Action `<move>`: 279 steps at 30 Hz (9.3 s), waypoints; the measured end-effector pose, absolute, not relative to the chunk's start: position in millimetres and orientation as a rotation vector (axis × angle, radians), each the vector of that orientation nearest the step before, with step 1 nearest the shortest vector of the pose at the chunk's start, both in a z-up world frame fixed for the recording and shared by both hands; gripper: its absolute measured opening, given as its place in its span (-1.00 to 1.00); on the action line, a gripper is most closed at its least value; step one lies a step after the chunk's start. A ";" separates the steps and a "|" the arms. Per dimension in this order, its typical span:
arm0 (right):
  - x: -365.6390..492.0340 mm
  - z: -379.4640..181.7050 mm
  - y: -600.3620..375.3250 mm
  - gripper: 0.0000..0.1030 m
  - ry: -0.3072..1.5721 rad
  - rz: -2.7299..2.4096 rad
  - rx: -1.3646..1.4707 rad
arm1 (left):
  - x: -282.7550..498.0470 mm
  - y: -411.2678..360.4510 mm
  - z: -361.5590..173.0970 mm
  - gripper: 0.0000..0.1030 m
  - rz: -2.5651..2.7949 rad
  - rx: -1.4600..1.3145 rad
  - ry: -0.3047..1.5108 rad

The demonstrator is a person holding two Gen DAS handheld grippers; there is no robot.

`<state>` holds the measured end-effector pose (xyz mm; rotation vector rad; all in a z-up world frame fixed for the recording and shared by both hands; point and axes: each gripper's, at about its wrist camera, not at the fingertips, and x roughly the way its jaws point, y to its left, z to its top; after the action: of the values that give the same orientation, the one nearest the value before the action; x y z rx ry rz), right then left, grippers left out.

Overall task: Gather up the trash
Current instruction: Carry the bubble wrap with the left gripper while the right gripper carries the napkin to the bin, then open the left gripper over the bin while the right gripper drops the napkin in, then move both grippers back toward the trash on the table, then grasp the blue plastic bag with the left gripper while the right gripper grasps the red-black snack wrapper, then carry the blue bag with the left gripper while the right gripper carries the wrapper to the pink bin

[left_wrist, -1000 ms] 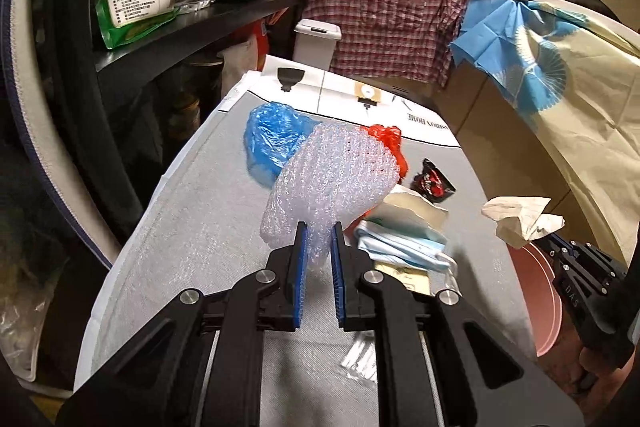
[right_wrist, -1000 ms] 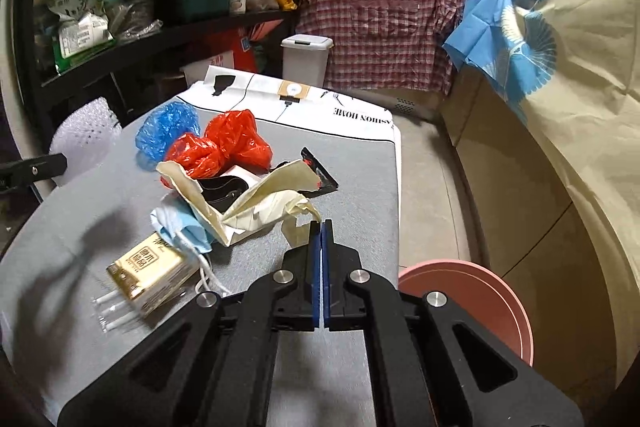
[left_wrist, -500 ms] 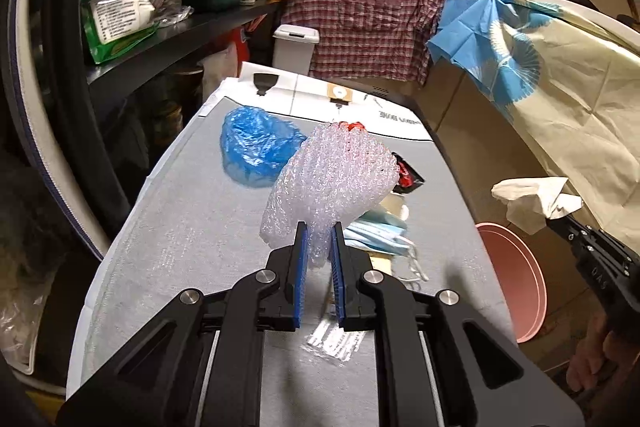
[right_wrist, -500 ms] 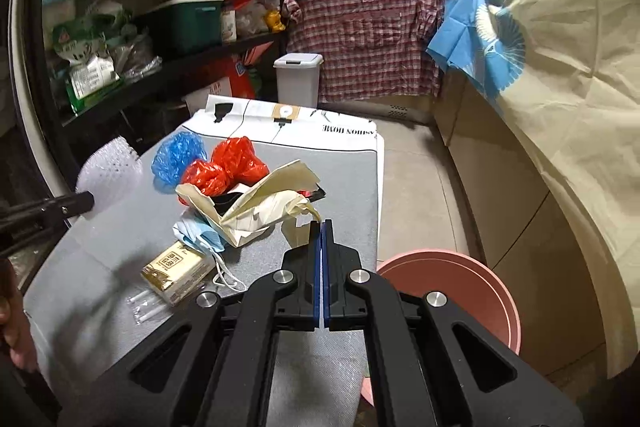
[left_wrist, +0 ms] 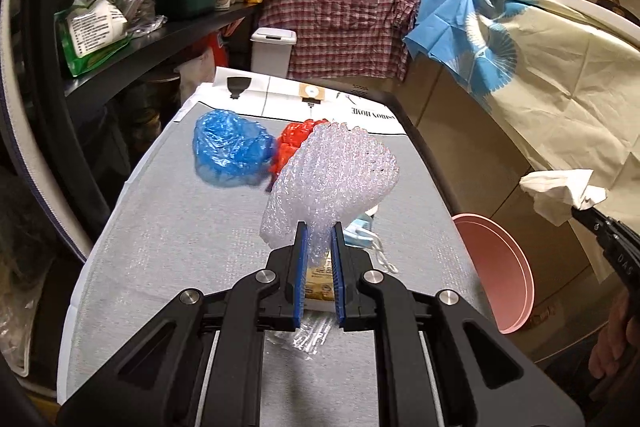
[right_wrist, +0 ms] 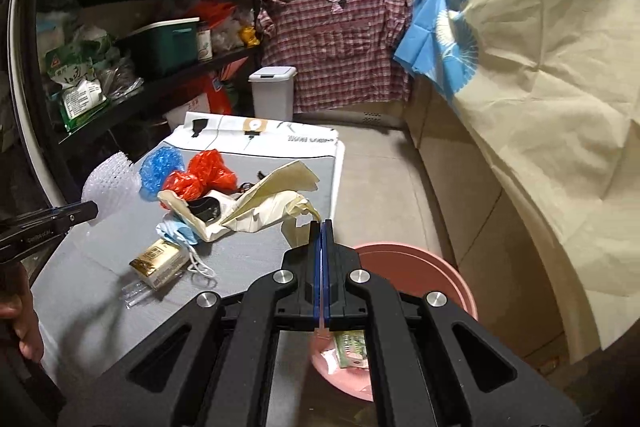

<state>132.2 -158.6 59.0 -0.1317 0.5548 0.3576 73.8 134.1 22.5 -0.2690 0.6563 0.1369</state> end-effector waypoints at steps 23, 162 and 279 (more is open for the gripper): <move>141.2 41.9 -244.6 -0.98 0.571 0.190 -0.013 | 88.7 80.5 15.2 -0.78 0.062 -0.202 0.677; 373.6 -69.3 13.9 -0.15 0.852 0.604 -0.083 | 231.5 292.0 -48.1 -0.30 0.255 -0.311 0.800; 188.4 27.0 -252.6 -0.70 0.643 0.206 0.057 | 140.9 42.0 69.2 -1.00 -0.120 -0.072 0.600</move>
<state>188.4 -252.6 27.0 0.0573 0.6431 0.2057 140.9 42.0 69.2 -0.0725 0.6002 -0.1205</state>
